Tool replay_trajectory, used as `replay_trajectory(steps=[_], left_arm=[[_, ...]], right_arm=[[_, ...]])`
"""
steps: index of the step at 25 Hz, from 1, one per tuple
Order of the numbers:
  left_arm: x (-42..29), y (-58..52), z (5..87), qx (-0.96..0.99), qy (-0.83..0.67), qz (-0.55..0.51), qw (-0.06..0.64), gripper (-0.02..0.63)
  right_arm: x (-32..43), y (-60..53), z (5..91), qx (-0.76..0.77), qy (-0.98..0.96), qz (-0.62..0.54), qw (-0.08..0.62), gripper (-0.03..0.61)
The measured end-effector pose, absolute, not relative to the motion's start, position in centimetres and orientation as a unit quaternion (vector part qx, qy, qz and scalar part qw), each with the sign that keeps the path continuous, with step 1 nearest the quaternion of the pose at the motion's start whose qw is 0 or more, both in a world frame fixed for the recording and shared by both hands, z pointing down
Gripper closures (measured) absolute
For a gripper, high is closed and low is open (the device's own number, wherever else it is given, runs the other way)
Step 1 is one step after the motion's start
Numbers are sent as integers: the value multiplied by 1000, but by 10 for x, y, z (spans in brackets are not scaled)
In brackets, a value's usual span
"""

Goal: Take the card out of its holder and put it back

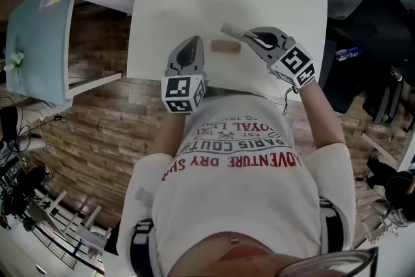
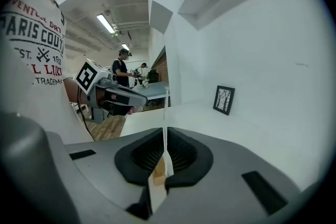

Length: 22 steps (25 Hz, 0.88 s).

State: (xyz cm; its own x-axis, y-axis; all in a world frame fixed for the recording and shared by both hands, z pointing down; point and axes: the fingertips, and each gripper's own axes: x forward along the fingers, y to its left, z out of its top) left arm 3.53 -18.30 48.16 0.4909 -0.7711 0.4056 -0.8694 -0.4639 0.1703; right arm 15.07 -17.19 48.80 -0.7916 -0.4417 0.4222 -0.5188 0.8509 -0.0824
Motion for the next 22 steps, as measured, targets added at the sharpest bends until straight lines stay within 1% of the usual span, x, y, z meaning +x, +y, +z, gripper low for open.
replay_trajectory(steps=[11, 22], left_arm=[[27, -164, 500, 816, -519, 153, 202, 589], [14, -160, 508, 799, -540, 150, 218, 589]], right_arm=[[133, -165, 506, 163, -961, 96, 202, 543], [113, -159, 514, 83, -967, 70, 230, 543]])
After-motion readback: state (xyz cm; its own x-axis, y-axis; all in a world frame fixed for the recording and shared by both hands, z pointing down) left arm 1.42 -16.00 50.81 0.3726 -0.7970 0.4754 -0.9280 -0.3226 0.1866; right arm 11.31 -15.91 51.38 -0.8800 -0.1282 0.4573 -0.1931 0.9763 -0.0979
